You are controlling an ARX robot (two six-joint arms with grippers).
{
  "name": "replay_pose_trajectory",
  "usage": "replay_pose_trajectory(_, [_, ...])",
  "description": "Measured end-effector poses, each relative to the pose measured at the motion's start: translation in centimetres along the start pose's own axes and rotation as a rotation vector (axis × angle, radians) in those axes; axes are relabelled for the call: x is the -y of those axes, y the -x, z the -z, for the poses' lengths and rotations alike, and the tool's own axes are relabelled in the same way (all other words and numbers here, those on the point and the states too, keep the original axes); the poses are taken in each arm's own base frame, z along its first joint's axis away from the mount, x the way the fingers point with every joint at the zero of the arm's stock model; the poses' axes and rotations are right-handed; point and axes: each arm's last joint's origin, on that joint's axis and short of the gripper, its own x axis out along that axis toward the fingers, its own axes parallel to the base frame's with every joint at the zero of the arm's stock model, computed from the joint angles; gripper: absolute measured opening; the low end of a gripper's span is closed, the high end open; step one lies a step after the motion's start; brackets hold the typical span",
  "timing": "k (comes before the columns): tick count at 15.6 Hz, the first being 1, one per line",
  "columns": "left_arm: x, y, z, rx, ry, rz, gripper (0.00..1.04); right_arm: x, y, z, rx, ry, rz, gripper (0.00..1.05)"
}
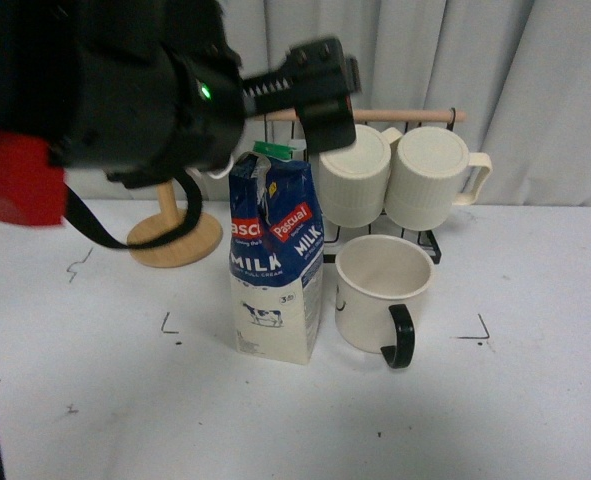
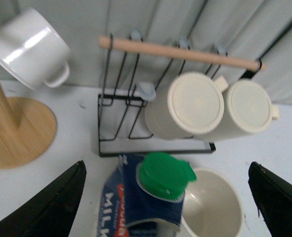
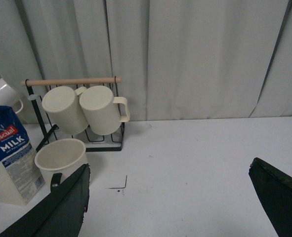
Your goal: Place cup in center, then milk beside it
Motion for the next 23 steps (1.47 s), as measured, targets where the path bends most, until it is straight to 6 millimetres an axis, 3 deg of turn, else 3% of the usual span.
replay_pose_trajectory(3, [-2.4, 3.5, -2.5, 0.089, 0.082, -0.016, 0.98, 0.0, 0.0, 0.0, 0.000, 0.000, 0.000, 0.98])
replay_pose_trajectory(5, [-3.9, 6.8, -3.4, 0.137, 0.095, -0.016, 0.98, 0.0, 0.0, 0.0, 0.000, 0.000, 0.000, 0.98])
replay_pose_trajectory(6, [-4.4, 8.9, -4.1, 0.244, 0.063, -0.024, 0.94, 0.0, 0.0, 0.0, 0.000, 0.000, 0.000, 0.98])
replay_pose_trajectory(7, [-5.9, 11.9, -4.3, 0.377, -0.025, -0.111, 0.82, 0.0, 0.0, 0.0, 0.000, 0.000, 0.000, 0.98])
replay_pose_trajectory(9, [-9.7, 16.7, -1.1, 0.406, -0.174, -0.230, 0.55, 0.0, 0.0, 0.0, 0.000, 0.000, 0.000, 0.98])
replay_pose_trajectory(13, [-11.0, 18.2, 2.8, 0.376, -0.240, -0.209, 0.08, 0.0, 0.0, 0.0, 0.000, 0.000, 0.000, 0.98])
replay_pose_trajectory(14, [-11.2, 18.6, 3.3, 0.386, -0.242, -0.209, 0.02, 0.0, 0.0, 0.0, 0.000, 0.000, 0.000, 0.98])
replay_pose_trajectory(16, [-12.5, 19.5, 4.5, 0.382, -0.240, -0.216, 0.02, 0.0, 0.0, 0.0, 0.000, 0.000, 0.001, 0.98])
replay_pose_trajectory(23, [-12.7, 21.1, 7.3, 0.379, -0.242, -0.205, 0.02, 0.0, 0.0, 0.0, 0.000, 0.000, 0.000, 0.98])
